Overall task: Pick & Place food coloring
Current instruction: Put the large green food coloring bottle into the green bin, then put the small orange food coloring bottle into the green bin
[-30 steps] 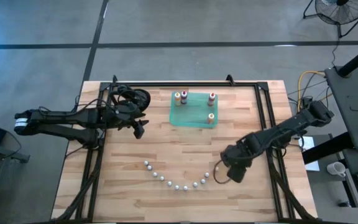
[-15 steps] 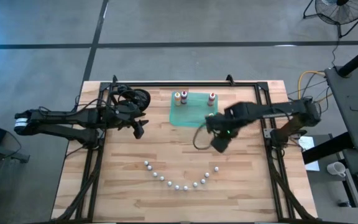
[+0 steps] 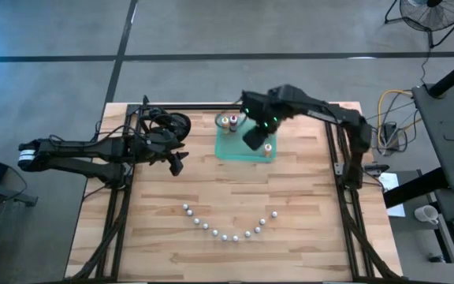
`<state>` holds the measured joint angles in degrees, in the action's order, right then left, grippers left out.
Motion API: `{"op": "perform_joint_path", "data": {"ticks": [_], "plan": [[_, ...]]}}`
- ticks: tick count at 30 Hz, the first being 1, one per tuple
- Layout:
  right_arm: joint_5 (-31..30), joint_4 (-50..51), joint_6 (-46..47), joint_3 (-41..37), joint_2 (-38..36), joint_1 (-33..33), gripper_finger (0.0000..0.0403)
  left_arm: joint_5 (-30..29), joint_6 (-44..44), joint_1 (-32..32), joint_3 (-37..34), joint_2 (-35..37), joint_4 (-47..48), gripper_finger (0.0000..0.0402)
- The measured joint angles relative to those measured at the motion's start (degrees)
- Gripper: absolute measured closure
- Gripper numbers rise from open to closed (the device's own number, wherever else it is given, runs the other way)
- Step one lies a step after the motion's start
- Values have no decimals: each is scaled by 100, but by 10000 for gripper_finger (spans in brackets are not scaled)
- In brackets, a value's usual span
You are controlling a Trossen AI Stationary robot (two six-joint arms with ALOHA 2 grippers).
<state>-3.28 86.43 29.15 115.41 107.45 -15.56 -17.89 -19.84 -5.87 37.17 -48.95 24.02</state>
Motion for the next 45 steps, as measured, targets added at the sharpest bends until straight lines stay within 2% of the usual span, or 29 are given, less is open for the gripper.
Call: {"op": "perform_joint_path", "data": {"ticks": [6, 14, 21, 32, 45], "plan": [[13, 70, -645, 375, 811, -545, 298, 5, -238, 0, 0, 0, 4, 239], [287, 108, -1397, 286, 1450, -869, 298, 52, -713, 4, 0, 0, 193, 239], [287, 60, -1647, 53, 1476, -1220, 298, 52, -1072, 4, 0, 0, 502, 239], [716, -100, -1936, -660, 1404, -1448, 297, 52, -1088, 7, 0, 0, 524, 239], [606, -274, -2388, -886, 1404, -1450, 224, 52, -1065, 7, 0, 0, 513, 239]]}}
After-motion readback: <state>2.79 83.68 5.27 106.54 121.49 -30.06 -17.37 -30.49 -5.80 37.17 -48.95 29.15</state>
